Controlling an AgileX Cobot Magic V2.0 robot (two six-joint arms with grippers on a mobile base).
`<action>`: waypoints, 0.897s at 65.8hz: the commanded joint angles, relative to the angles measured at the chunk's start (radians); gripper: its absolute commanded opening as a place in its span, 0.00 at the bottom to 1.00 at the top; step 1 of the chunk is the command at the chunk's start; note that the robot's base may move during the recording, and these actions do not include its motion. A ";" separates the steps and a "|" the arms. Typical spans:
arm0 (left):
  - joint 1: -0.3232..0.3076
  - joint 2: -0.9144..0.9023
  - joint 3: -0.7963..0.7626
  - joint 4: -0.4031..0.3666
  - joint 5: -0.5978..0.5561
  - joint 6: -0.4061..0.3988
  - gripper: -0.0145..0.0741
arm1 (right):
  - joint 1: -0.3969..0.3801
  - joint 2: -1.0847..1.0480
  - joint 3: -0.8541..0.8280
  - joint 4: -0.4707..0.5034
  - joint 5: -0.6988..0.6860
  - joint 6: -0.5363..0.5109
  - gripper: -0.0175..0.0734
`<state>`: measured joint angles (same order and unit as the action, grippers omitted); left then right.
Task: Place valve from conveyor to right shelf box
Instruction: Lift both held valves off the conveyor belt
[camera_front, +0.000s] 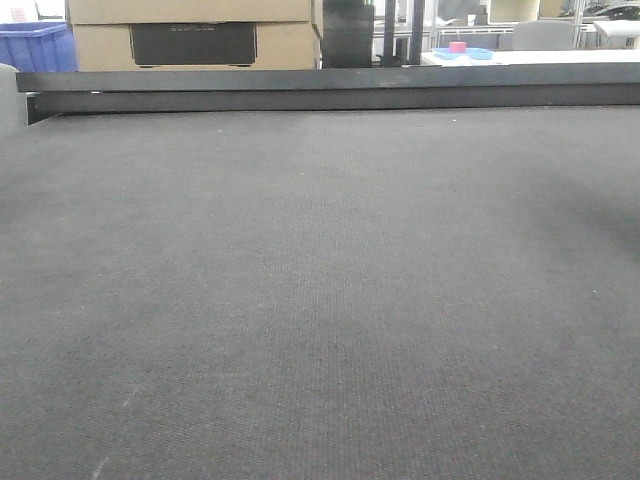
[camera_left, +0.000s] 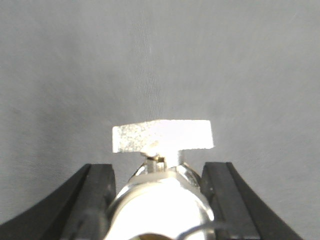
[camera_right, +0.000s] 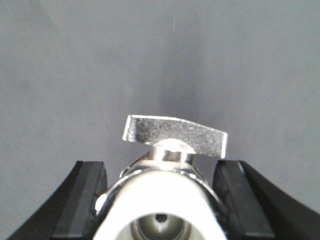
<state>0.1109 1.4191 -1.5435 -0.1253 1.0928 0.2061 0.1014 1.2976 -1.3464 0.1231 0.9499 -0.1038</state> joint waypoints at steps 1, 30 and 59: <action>-0.004 -0.093 -0.013 -0.002 -0.012 -0.023 0.04 | 0.001 -0.040 -0.078 -0.003 -0.007 -0.003 0.03; -0.004 -0.283 -0.013 -0.002 -0.018 -0.027 0.04 | 0.001 -0.161 -0.167 -0.003 0.027 -0.003 0.03; -0.004 -0.283 -0.013 -0.002 -0.008 -0.027 0.04 | 0.001 -0.192 -0.167 -0.003 0.003 -0.003 0.03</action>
<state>0.1109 1.1460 -1.5435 -0.1165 1.1165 0.1845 0.1014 1.1212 -1.4950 0.1231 1.0260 -0.1038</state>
